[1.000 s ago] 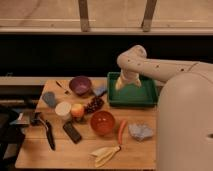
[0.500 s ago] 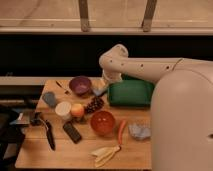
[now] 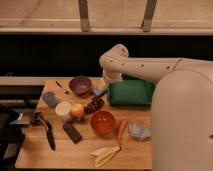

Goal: Place sponge in red bowl

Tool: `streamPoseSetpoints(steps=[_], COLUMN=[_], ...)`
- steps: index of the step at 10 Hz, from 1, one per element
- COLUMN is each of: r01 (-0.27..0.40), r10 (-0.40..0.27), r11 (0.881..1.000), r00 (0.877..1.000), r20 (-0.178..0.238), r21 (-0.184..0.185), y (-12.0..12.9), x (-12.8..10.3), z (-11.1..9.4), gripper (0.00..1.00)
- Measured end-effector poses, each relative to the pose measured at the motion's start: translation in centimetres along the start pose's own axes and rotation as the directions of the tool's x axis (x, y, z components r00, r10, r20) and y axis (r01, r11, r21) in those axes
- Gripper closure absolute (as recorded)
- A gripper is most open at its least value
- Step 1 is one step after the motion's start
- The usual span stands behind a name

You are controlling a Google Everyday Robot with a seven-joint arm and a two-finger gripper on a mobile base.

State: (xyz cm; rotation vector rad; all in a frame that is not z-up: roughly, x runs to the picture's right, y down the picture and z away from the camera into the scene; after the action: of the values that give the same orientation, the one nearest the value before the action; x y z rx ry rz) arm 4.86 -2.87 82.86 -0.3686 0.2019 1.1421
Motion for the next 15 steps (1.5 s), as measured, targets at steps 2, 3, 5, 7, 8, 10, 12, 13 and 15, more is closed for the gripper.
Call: streamPoseSetpoints(steps=[2,3,5,7,8,10,12,13,15], r01=[0.036,0.066,0.135,0.216,0.259,0.283,0.28,0.283,0.267], r10=[-0.036,-0.066,-0.135,-0.216,-0.261,-0.286,-0.283,-0.286,-0.27], r11=[0.999,0.998,0.991,0.976,0.964,0.956,0.957,0.956,0.96], r00=[0.999,0.998,0.991,0.976,0.965,0.958,0.959,0.958,0.962], r20=[0.009,0.011,0.003,-0.01,-0.021,-0.03,-0.03,-0.029,-0.033], r21=[0.002,-0.001,-0.012,-0.037,-0.061,-0.077,-0.073,-0.074,-0.084], y=[0.2,1.0,3.6,6.6,7.7,8.6,8.3,8.5,8.2], x=[-0.7,-1.5,-3.9,-6.4,-7.0,-7.2,-7.1,-7.2,-6.9], z=[0.2,0.5,1.7,3.6,4.9,6.1,6.1,6.1,6.5], gripper=[0.2,0.2,0.2,0.2,0.2,0.2,0.2,0.2,0.2])
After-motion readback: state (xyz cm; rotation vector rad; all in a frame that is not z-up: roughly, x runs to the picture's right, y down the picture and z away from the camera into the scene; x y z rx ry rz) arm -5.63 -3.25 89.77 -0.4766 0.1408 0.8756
